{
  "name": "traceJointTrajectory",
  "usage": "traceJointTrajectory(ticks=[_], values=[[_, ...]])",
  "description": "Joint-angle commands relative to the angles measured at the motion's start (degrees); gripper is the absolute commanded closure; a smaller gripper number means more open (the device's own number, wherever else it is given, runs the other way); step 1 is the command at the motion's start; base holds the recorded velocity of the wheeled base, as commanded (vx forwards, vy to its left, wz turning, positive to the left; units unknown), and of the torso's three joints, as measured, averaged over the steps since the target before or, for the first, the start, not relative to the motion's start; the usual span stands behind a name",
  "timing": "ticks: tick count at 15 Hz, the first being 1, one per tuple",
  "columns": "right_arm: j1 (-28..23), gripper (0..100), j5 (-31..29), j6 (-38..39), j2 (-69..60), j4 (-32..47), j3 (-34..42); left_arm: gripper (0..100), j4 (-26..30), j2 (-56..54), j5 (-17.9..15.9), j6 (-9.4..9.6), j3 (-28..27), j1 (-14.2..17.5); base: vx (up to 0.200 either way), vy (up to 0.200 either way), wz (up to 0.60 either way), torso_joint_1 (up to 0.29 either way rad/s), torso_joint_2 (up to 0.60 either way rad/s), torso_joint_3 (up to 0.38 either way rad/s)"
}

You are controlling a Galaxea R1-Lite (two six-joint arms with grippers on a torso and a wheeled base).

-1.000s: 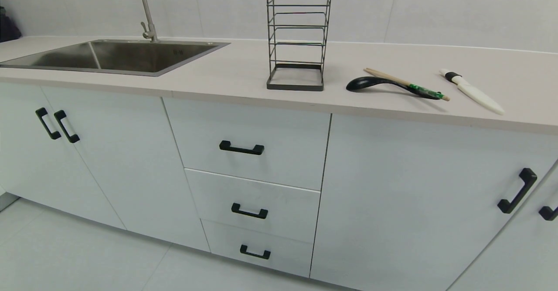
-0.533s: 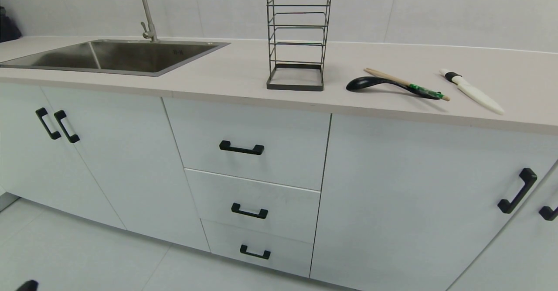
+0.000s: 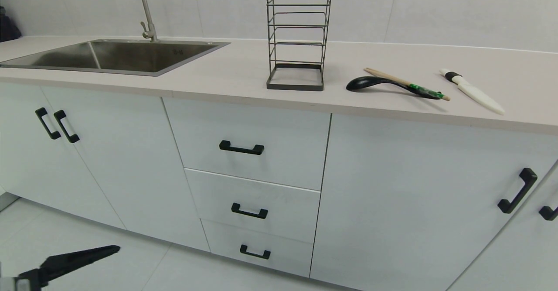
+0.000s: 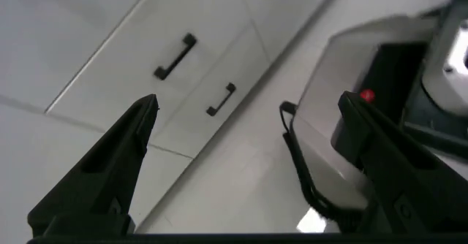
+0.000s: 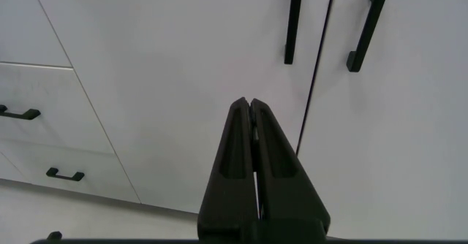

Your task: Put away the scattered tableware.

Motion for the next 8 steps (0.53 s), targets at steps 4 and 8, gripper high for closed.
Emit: traceJointTrajectory(ticks=[4, 8], values=[[0.0, 100, 0.0, 0.0, 0.1, 0.0, 0.0, 0, 0.0, 21.4, -4.7, 19.44, -3.4, -4.2, 0.000, 0.000, 0.00, 0.000, 0.00, 0.000], [0.0, 100, 0.0, 0.0, 0.1, 0.0, 0.0, 0, 0.0, 26.6, -1.7, 26.82, -4.9, -4.3, 0.000, 0.000, 0.00, 0.000, 0.00, 0.000]])
